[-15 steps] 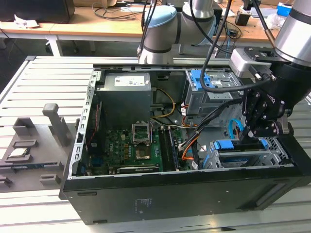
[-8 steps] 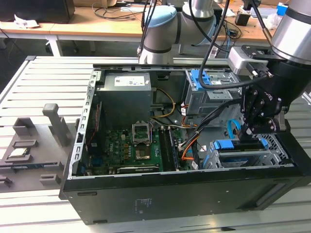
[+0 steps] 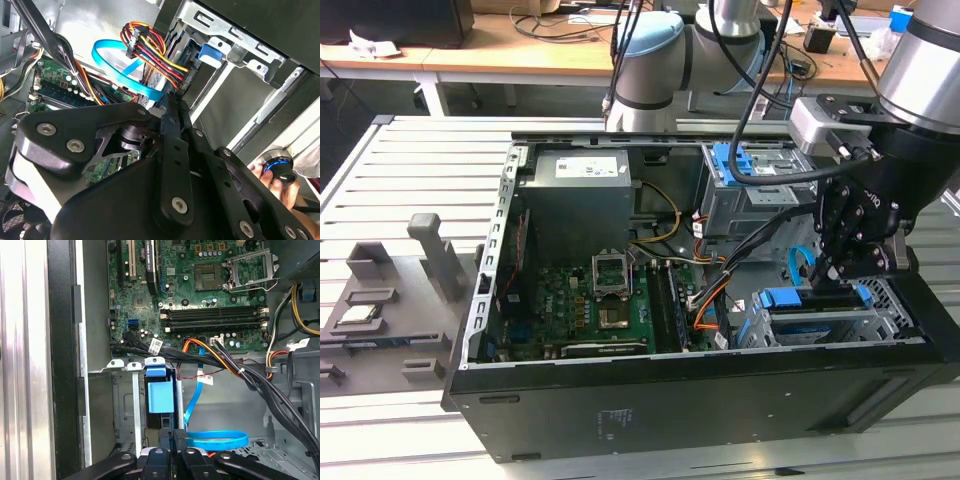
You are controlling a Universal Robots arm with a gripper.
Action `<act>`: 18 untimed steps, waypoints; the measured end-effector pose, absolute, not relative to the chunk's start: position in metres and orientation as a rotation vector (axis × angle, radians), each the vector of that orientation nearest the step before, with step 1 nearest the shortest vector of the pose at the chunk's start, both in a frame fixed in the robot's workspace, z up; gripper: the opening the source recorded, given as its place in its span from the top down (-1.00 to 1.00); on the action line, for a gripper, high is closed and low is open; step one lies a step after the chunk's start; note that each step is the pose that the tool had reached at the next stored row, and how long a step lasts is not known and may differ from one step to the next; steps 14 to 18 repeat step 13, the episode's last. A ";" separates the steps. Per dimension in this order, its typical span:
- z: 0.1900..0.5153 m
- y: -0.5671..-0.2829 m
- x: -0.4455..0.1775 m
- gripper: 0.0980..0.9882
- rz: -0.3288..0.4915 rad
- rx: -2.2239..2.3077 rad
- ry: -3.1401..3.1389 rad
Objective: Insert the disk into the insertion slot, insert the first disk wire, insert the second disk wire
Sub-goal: 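Insert the second disk wire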
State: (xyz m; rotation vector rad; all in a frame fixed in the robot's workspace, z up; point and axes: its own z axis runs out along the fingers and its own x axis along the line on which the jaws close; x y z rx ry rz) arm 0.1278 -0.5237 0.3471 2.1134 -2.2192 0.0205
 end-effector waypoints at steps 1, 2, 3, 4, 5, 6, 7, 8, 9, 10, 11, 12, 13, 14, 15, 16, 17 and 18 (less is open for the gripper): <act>0.356 -0.523 0.128 0.82 0.021 2.113 -2.219; 0.360 -0.522 0.128 0.82 0.021 2.113 -2.219; 0.366 -0.521 0.128 0.99 0.021 2.113 -2.219; 0.375 -0.520 0.128 0.99 0.021 2.113 -2.219; 0.385 -0.520 0.128 0.99 0.021 2.113 -2.219; 0.391 -0.520 0.128 0.99 0.021 2.113 -2.219; 0.391 -0.520 0.128 0.99 0.020 2.114 -2.219; 0.391 -0.520 0.128 0.99 0.020 2.114 -2.220; 0.392 -0.520 0.128 0.99 0.020 2.114 -2.219; 0.392 -0.520 0.128 0.99 0.020 2.114 -2.219; 0.392 -0.520 0.128 0.99 0.020 2.114 -2.219; 0.392 -0.520 0.128 0.99 0.020 2.114 -2.219; 0.392 -0.520 0.128 0.99 0.020 2.114 -2.219; 0.392 -0.520 0.128 0.99 0.020 2.114 -2.219; 0.392 -0.520 0.128 0.99 0.020 2.114 -2.219; 0.392 -0.520 0.128 0.99 0.020 2.114 -2.219; 0.392 -0.520 0.128 0.99 0.020 2.114 -2.219; 0.392 -0.520 0.128 0.99 0.020 2.114 -2.219</act>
